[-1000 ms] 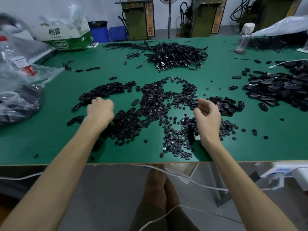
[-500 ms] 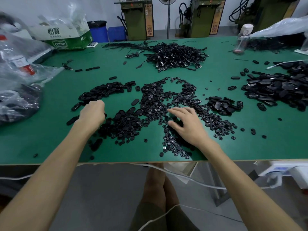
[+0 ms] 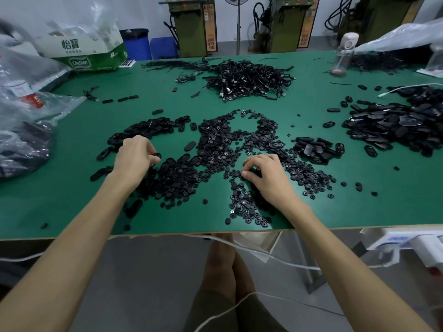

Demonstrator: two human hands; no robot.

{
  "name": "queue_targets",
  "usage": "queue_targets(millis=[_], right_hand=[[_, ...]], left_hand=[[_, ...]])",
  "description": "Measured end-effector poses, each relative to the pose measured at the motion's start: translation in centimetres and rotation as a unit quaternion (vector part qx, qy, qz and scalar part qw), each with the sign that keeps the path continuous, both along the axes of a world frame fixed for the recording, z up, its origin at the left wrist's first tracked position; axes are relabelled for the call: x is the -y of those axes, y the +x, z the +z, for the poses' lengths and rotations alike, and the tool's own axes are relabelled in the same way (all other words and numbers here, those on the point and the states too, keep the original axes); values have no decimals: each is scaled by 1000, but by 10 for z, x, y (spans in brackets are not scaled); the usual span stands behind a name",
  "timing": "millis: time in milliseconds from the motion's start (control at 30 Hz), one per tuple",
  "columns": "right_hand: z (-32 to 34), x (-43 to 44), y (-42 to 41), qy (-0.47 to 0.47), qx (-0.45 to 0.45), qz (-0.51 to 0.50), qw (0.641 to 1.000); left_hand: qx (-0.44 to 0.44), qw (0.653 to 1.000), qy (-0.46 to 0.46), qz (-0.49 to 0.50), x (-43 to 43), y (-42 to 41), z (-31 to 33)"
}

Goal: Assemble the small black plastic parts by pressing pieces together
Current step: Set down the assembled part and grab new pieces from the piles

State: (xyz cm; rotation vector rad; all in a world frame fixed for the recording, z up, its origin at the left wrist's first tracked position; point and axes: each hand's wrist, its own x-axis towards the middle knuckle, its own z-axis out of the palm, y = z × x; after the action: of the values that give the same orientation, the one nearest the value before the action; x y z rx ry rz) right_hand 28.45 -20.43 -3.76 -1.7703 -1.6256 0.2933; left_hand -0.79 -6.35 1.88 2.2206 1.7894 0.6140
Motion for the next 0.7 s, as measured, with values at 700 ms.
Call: queue_targets(millis=[700], right_hand=[[11, 12, -1, 47, -112, -48, 991]], left_hand=[[63, 996, 57, -30, 16, 19, -14]])
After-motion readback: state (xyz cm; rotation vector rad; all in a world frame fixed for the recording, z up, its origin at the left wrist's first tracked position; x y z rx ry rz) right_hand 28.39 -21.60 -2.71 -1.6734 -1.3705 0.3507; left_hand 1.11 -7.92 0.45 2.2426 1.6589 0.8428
